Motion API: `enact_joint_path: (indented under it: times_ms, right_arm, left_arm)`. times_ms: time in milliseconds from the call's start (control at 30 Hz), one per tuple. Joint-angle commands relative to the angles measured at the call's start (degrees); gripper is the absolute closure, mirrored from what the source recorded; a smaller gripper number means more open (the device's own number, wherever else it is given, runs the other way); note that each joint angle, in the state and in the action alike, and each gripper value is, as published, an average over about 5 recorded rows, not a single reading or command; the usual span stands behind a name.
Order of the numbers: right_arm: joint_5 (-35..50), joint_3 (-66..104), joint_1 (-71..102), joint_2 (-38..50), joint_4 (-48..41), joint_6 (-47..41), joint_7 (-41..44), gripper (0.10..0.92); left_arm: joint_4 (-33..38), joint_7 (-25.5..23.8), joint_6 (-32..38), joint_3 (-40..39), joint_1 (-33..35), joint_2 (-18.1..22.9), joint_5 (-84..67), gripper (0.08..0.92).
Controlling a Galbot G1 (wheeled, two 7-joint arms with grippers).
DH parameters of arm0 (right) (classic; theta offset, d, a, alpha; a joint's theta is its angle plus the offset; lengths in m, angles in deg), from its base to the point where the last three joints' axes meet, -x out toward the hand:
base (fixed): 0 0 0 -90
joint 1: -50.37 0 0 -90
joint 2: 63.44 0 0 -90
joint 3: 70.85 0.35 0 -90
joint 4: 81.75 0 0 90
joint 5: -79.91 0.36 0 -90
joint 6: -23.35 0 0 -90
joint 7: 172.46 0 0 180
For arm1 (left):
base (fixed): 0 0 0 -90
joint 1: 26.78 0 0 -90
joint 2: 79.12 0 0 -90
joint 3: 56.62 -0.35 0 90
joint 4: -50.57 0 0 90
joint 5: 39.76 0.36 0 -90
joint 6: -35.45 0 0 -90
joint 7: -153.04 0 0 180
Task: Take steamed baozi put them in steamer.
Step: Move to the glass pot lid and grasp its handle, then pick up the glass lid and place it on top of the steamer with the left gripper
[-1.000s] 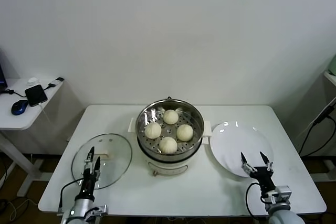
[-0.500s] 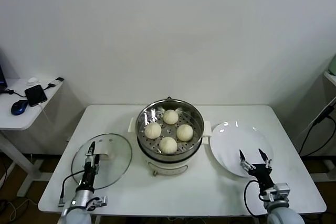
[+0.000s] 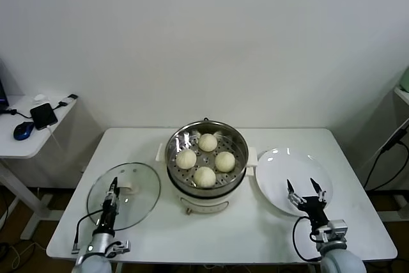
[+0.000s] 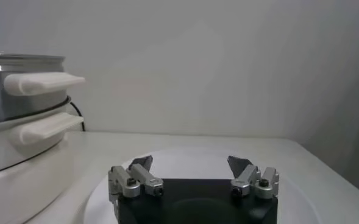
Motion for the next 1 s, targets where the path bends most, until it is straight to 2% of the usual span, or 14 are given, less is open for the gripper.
enact_joint_path:
  times_ms: [33,300,433,600,800,1000]
  right_arm:
    - [-0.1,-0.9,-0.4,0.1,0.1,-0.1,-0.4,0.203]
    - [-0.2,-0.5,-0.1,0.0,0.7,-0.1,-0.7,0.203]
    - [-0.4,0.2,0.6,0.1,1.7,-0.3,-0.7,0.203]
    - [-2.5,1.7,1.0,-0.2,2.9,-1.4,-0.7,0.203]
    - [-4.0,2.3,0.6,0.1,2.8,-2.9,0.4,0.203]
    - [-4.4,1.9,0.8,-0.2,2.2,-3.0,1.2,0.203]
  left_arm:
    - [-0.5,0.1,0.2,0.0,-0.4,-0.2,0.2,0.632]
    - [0.2,0.5,0.3,-0.1,-0.1,0.1,-1.1,0.848]
    - [2.9,0.1,0.3,0.0,0.8,0.0,-3.0,0.868]
    - [9.8,-2.0,-0.3,0.7,3.1,-1.1,-6.8,0.868]
    - [22.3,-8.2,-3.1,3.0,7.7,-6.4,-15.7,0.868]
    - [36.6,-20.9,-11.1,5.6,10.4,-12.9,-25.5,0.868]
